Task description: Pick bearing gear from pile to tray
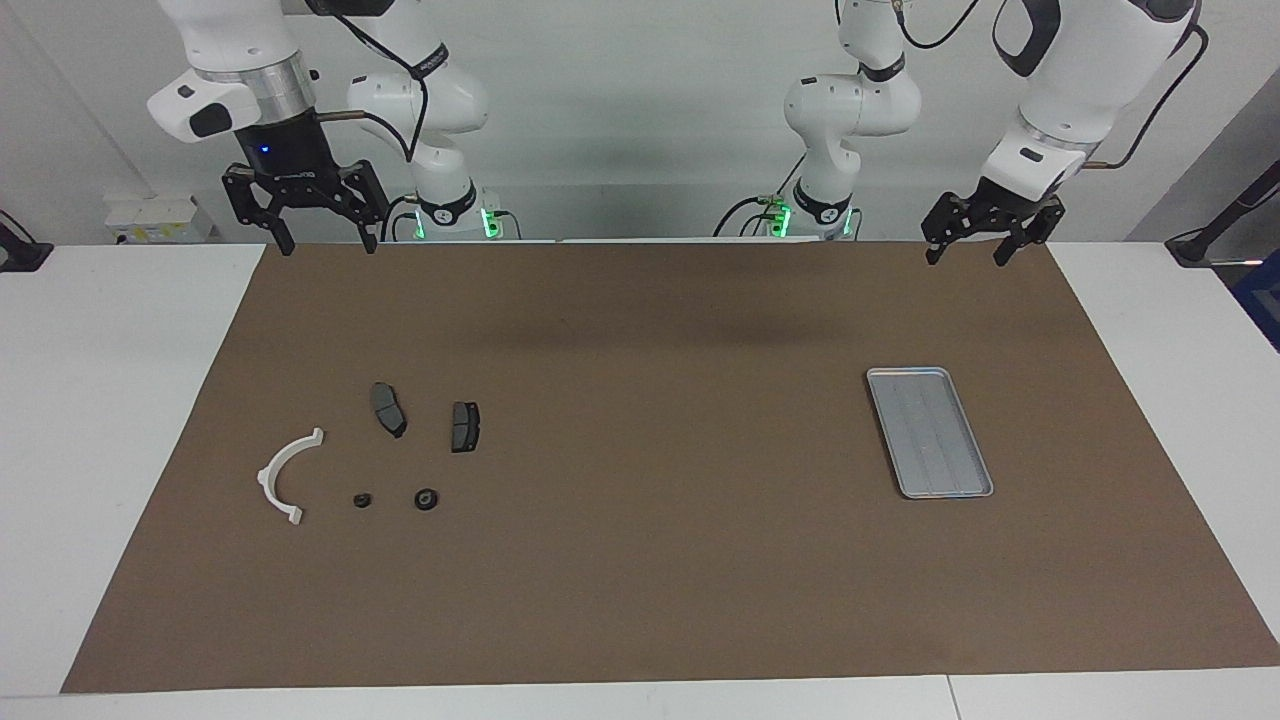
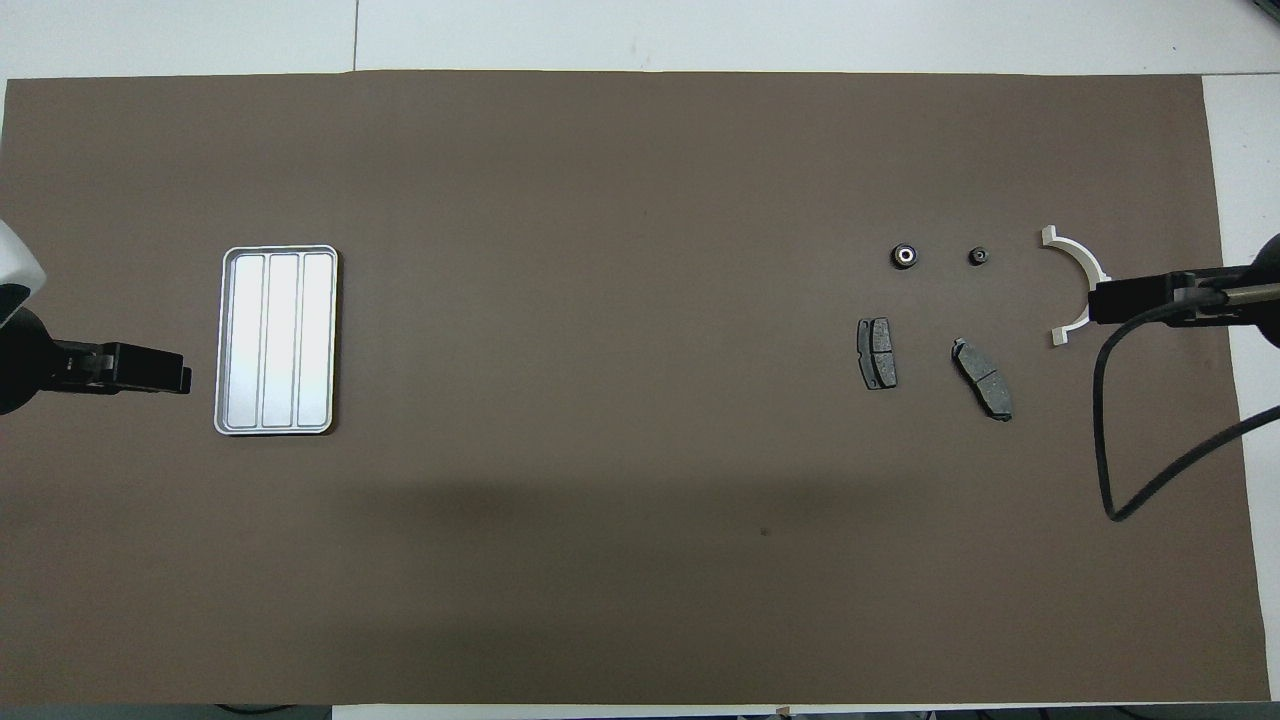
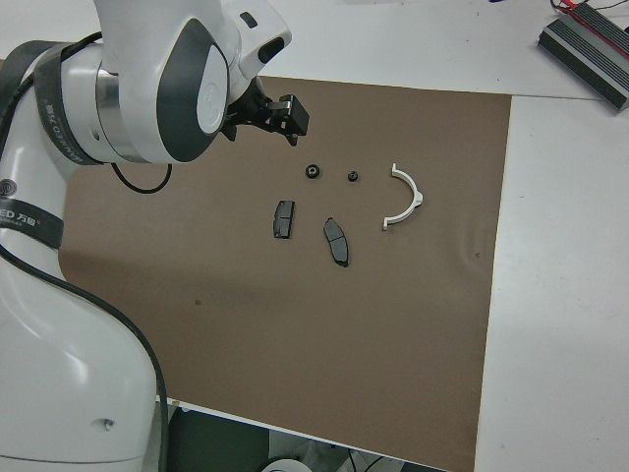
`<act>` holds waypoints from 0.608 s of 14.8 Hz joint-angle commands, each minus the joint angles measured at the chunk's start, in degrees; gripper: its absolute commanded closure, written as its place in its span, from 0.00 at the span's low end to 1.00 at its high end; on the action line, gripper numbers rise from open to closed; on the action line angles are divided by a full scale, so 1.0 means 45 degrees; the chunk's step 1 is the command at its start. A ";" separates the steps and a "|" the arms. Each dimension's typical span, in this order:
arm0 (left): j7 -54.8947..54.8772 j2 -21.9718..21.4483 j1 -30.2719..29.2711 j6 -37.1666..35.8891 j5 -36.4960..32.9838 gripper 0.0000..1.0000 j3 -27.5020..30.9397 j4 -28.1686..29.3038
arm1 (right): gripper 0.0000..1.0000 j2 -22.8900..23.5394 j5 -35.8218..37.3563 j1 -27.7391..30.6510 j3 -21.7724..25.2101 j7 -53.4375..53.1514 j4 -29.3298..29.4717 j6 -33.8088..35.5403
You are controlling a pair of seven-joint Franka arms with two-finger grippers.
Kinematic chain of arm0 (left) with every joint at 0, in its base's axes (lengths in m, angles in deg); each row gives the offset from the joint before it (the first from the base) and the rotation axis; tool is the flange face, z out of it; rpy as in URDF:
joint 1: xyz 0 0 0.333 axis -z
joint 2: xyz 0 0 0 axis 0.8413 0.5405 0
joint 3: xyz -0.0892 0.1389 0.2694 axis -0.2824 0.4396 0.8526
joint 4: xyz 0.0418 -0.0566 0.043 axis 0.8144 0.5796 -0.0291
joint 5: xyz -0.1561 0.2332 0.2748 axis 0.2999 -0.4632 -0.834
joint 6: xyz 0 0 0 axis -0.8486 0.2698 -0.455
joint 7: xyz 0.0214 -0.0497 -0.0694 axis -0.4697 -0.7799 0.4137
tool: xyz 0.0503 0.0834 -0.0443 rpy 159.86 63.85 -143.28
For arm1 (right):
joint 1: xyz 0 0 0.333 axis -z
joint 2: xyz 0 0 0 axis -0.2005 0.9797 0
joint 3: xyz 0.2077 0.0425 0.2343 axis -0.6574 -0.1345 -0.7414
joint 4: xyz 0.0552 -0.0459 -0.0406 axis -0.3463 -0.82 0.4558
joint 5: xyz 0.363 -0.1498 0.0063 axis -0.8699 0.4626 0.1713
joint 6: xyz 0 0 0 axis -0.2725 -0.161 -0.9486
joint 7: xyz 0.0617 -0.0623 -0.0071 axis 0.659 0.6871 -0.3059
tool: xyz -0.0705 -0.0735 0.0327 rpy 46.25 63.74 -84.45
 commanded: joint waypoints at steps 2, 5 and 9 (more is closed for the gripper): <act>-0.0115 -0.0033 -0.0039 -0.0073 0.0174 0.00 0.0007 -0.0039 | 0.00 -0.0170 -0.0283 0.0167 -0.0044 0.0306 -0.0160 -0.0015; -0.0115 -0.0033 -0.0039 -0.0072 0.0174 0.00 0.0007 -0.0039 | 0.00 -0.0170 -0.0283 0.0167 -0.0044 0.0306 -0.0160 -0.0015; -0.0115 -0.0033 -0.0039 -0.0073 0.0174 0.00 0.0007 -0.0039 | 0.00 -0.0209 -0.0283 0.0187 0.0150 0.0306 -0.0159 0.0024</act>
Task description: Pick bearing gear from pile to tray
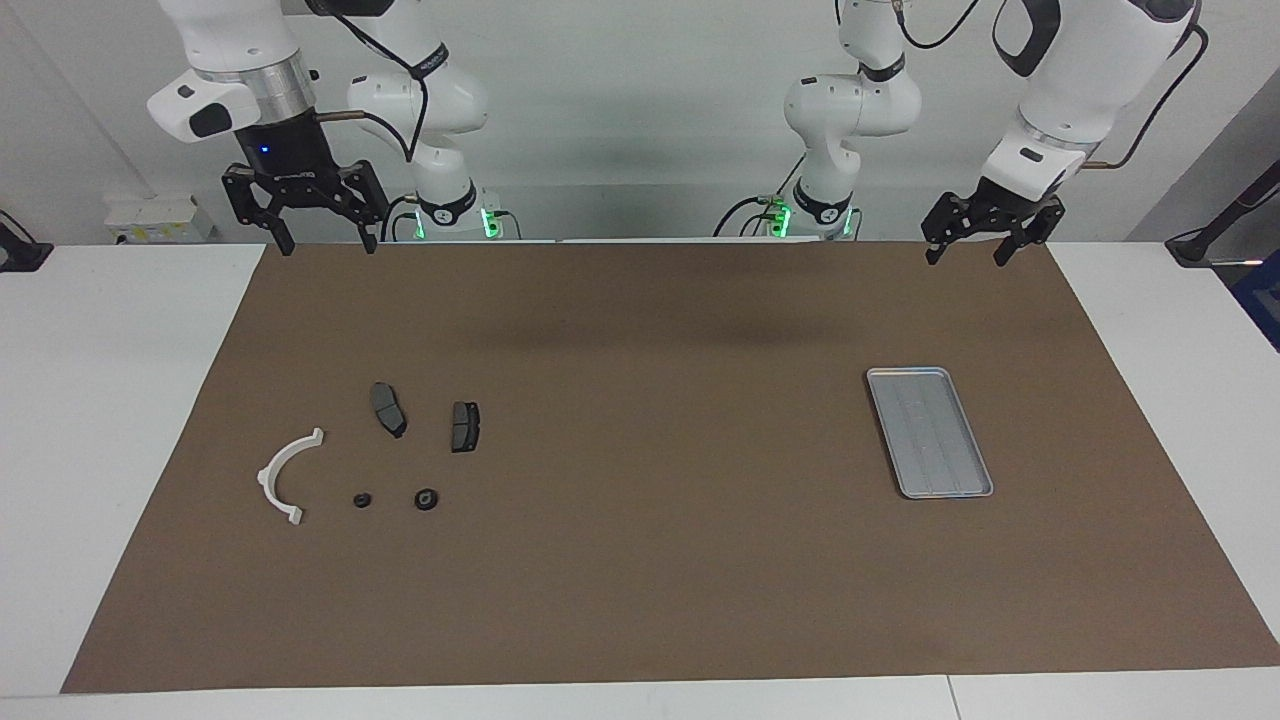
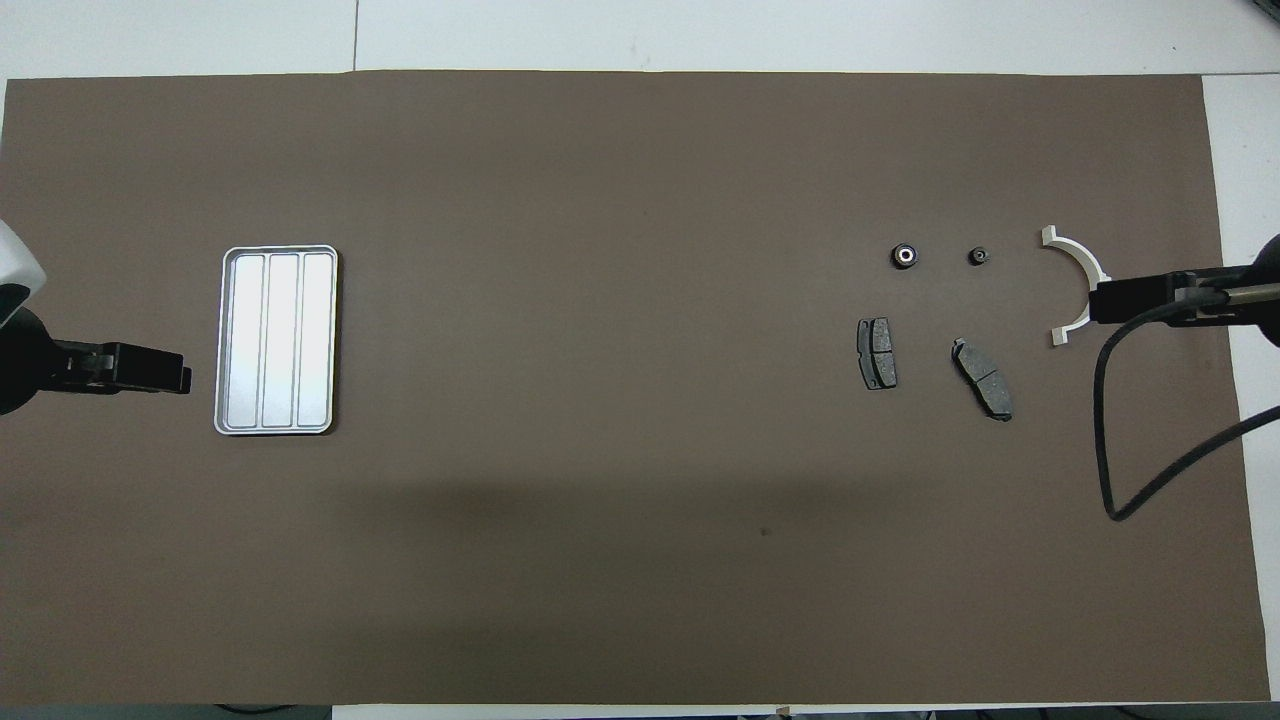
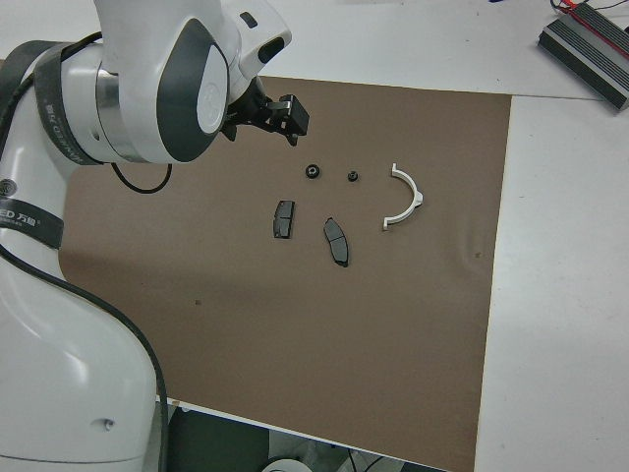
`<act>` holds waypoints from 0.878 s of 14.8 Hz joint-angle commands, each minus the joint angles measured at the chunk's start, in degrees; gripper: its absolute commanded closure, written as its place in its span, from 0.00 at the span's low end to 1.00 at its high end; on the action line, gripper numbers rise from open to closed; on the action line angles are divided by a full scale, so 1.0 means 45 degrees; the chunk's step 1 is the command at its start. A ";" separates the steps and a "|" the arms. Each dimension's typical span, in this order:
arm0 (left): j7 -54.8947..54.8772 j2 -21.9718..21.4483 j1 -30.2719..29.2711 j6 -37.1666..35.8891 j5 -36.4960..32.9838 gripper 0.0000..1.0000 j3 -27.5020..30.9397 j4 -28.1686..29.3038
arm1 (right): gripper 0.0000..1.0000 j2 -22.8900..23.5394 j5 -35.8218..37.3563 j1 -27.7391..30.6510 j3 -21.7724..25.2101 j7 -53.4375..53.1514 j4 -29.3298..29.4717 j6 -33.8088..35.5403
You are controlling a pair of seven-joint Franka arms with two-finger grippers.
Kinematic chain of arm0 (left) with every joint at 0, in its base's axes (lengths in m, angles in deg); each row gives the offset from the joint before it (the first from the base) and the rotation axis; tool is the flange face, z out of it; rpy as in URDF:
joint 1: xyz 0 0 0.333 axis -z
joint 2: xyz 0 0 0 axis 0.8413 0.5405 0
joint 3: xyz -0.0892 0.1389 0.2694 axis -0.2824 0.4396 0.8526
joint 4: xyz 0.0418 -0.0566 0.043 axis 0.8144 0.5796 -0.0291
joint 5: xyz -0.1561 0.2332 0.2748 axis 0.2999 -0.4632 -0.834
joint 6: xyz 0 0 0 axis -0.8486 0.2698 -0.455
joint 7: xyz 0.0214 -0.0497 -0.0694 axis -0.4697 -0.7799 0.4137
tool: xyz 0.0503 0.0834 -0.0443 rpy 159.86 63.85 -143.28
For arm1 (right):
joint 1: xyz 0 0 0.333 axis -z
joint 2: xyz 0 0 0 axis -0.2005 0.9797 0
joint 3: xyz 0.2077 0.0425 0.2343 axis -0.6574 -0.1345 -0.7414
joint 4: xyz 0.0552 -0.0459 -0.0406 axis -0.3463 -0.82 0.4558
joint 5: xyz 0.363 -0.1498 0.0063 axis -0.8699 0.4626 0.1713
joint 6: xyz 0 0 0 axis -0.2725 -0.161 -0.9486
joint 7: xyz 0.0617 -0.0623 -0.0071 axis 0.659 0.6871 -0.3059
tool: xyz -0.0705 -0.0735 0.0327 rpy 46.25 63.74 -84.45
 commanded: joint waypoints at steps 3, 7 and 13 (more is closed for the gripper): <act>-0.0115 -0.0033 -0.0039 -0.0092 0.0174 0.00 0.0007 -0.0039 | 0.00 -0.0305 -0.0283 0.0185 0.0108 0.0383 -0.0160 0.0121; -0.0115 -0.0033 -0.0039 -0.0073 0.0174 0.00 0.0007 -0.0039 | 0.00 -0.0364 -0.0283 0.0127 0.0108 0.0403 -0.0199 0.0102; -0.0115 -0.0033 -0.0039 -0.0072 0.0174 0.00 0.0007 -0.0039 | 0.00 -0.0384 -0.0283 0.0166 0.0108 0.0228 -0.0277 0.0160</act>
